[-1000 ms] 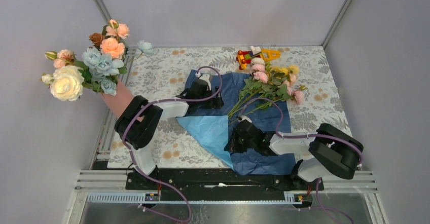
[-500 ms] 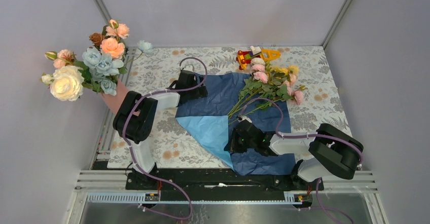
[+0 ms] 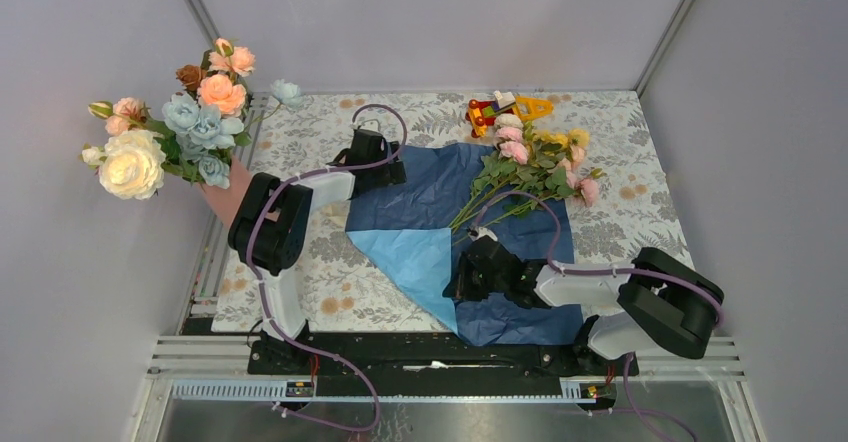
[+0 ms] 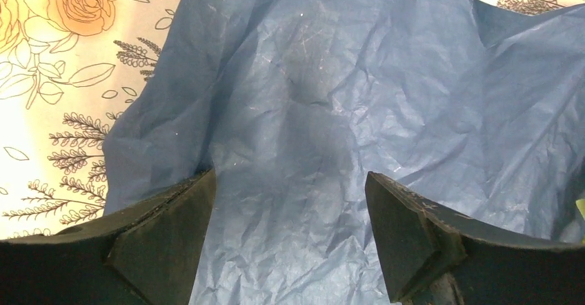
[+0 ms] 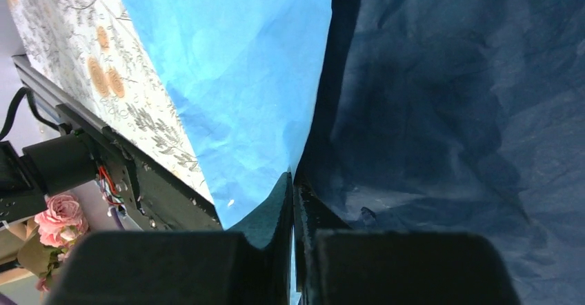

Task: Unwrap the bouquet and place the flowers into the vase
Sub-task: Unfold the wrapping paper at the center of the board.

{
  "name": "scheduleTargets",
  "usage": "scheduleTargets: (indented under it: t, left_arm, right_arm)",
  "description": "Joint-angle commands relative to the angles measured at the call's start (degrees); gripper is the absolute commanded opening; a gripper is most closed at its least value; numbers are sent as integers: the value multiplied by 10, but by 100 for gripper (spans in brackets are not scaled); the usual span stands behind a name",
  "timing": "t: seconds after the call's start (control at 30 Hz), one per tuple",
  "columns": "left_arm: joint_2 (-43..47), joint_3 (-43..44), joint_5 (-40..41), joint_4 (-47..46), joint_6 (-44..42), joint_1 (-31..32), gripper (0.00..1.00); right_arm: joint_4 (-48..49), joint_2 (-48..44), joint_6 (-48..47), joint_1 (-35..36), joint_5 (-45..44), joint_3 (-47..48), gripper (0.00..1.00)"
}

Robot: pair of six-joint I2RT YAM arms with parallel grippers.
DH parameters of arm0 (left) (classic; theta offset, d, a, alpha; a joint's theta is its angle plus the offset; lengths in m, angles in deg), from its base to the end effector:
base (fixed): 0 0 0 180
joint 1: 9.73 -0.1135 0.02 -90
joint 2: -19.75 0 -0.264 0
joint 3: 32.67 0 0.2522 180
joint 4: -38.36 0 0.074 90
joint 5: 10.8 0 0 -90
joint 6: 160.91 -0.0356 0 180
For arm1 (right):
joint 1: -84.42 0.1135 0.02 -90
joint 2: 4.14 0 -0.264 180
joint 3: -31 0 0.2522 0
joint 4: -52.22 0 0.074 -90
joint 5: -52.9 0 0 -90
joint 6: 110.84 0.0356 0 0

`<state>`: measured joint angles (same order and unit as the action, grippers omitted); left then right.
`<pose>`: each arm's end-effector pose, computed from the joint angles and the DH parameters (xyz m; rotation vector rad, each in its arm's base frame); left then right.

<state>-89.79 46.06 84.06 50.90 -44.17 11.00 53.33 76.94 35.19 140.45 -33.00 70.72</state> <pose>0.3794 -0.1404 0.1580 -0.1658 2.3397 -0.3159 0.1387 0.2104 0.1369 -0.0419 2.5236 1.0209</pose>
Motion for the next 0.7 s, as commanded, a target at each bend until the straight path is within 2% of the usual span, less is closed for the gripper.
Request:
scheduleTargets:
  t: [0.0, 0.17, 0.4, 0.67]
  left_arm:
    - [60, 27, -25, -10, -13, 8, 87]
    - [126, 28, -26, 6, -24, 48, 87]
    - [244, -51, -34, 8, 18, 83, 87]
    - [365, -167, -78, 17, 53, 99, 88]
  right_arm:
    - [-8, -44, -41, 5, -11, -2, 0]
    - [-9, -73, -94, 5, -15, 2, 0]
    - [-11, -85, -177, 17, -4, 28, 0]
    - [-21, -59, -264, 99, -28, 83, 0]
